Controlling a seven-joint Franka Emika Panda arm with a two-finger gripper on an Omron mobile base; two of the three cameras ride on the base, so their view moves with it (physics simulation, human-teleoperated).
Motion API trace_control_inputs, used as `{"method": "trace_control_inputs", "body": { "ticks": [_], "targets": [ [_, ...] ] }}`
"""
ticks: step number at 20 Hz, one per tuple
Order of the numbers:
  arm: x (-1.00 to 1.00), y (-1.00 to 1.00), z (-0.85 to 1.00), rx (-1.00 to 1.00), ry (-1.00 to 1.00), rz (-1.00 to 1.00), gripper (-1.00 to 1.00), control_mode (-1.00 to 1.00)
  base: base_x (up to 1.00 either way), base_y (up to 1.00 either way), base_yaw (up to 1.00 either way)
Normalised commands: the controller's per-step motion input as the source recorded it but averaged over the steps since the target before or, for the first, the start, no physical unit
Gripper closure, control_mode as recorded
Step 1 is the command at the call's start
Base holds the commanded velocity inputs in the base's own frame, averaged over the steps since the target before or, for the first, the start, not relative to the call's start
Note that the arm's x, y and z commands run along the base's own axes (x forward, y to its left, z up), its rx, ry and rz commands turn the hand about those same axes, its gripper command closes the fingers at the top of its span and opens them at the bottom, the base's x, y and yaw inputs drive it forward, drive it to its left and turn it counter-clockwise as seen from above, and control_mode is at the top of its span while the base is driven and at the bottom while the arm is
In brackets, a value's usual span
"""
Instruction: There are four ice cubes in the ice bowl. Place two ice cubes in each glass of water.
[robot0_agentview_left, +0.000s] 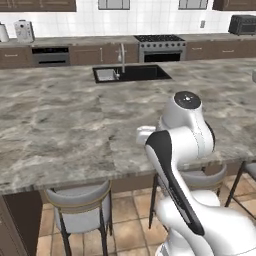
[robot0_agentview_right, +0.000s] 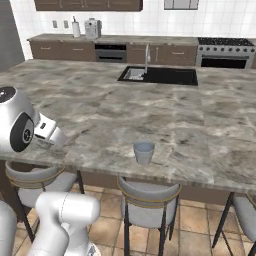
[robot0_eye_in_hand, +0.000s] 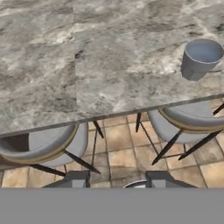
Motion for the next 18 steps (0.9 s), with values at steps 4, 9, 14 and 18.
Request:
{"method": "trace_control_inputs", "body": {
  "ticks": [4,9,14,18],
  "targets": [
    [0.00,0.00,0.00,0.00,0.00,0.00,1.00,1.00,0.49,0.07,0.00],
    [0.00,0.00,0.00,0.00,0.00,0.00,1.00,1.00,0.47,0.00,0.00],
    [0.00,0.00,0.00,0.00,0.00,0.00,1.00,1.00,0.43,0.00,0.00],
    [0.00,0.00,0.00,0.00,0.00,0.00,1.00,1.00,0.39,0.00,0.00]
  ]
}}
